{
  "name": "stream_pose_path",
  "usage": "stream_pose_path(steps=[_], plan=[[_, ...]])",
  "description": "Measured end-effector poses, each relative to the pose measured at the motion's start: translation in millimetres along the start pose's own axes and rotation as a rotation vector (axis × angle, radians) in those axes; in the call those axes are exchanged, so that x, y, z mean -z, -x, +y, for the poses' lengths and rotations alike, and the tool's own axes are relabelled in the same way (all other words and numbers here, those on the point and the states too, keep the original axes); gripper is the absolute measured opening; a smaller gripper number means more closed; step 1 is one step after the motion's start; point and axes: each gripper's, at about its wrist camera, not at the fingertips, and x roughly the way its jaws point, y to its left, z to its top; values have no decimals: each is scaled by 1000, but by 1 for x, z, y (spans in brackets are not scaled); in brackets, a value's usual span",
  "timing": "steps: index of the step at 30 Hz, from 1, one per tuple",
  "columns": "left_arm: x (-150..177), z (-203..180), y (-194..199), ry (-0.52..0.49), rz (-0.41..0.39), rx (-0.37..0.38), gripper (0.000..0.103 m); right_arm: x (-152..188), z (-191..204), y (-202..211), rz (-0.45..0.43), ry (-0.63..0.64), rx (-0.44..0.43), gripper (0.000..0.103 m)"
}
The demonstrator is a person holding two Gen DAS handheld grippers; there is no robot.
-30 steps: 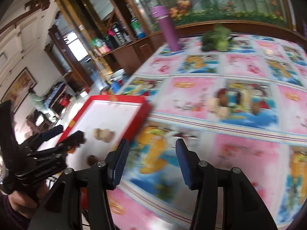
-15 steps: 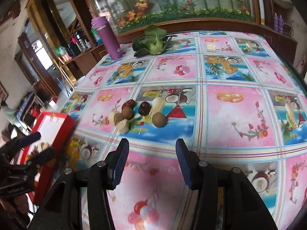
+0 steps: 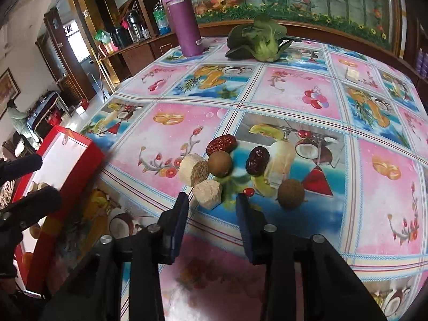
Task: Organize fruits
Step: 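Grasp a beige cube with the right gripper while the left grasps another cube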
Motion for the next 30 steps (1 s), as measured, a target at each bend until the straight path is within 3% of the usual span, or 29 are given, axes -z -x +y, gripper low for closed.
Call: stream_pose_path(steps=[5,10,13,22,30], plan=[[-3,-6,-6,-11,11,25,82,-5,5,-6,-16,17,10,23],[-11,-16,-15,-23,29,39,82,0,-8,3,-3,-18,-5,22],[-15,-29,-24,-49,43,63,82,10,-30,16,9,-95,-62,22],[-32,-63,-65,-73,79,127,81,31,-62,38,-14,-176,-63,22],[-39,-75,-89,-79,106,133,53,30,-61,37,-14,-169,-62,22]])
